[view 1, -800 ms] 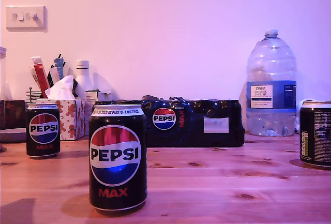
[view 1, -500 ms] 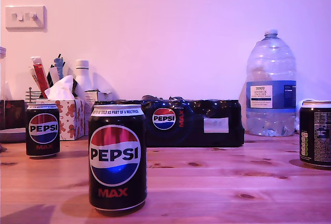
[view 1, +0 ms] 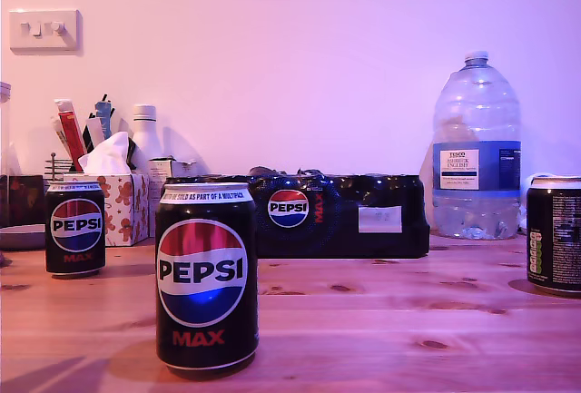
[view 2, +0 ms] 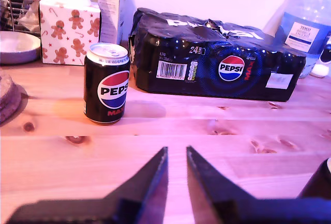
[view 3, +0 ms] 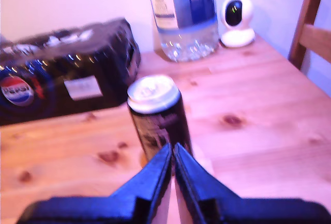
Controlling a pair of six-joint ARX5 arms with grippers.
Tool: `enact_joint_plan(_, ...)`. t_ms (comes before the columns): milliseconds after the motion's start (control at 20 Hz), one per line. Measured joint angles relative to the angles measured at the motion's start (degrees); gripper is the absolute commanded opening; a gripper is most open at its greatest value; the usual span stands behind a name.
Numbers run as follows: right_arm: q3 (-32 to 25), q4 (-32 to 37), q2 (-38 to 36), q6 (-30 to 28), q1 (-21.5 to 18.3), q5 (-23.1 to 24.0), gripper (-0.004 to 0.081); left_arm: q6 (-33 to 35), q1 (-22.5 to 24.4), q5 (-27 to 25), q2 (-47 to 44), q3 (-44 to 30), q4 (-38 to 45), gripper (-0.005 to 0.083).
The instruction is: Stack up the Pepsi cans on top of each other
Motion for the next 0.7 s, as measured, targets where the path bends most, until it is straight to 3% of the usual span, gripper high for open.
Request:
enact_joint_plan(250, 2.5, -1.8, 0.5, 1.1, 2.1, 0.0, -0.0007, 0.0, -1.1, 0.0, 1.0, 3.9, -0.7, 0.0115)
enact_joint_plan(500, 2.7, -4.2, 8.9, 1.3, 4.2, -0.9, 0.0005, 0.0, -2.5, -0.9, 13.6, 5.5, -0.9, 0.0116)
enact_joint_plan(600, 3.5, -4.3, 12.3, 1.3, 4.4, -0.9, 0.0091, 0.0, -2.7, -2.5, 18.1, 6.5, 0.5, 0.0117)
enact_joint_plan(650, 4.2, -3.9, 14.1, 1.6, 4.6, -0.9, 0.0192, 0.0, -2.7, -2.7, 20.2, 7.0, 1.8, 0.012)
enact_joint_plan(700, 4.7, -2.7, 16.1, 2.6, 4.6, -0.9, 0.034, 0.0, -2.7, -2.7, 22.4, 7.1, 3.9, 0.0176)
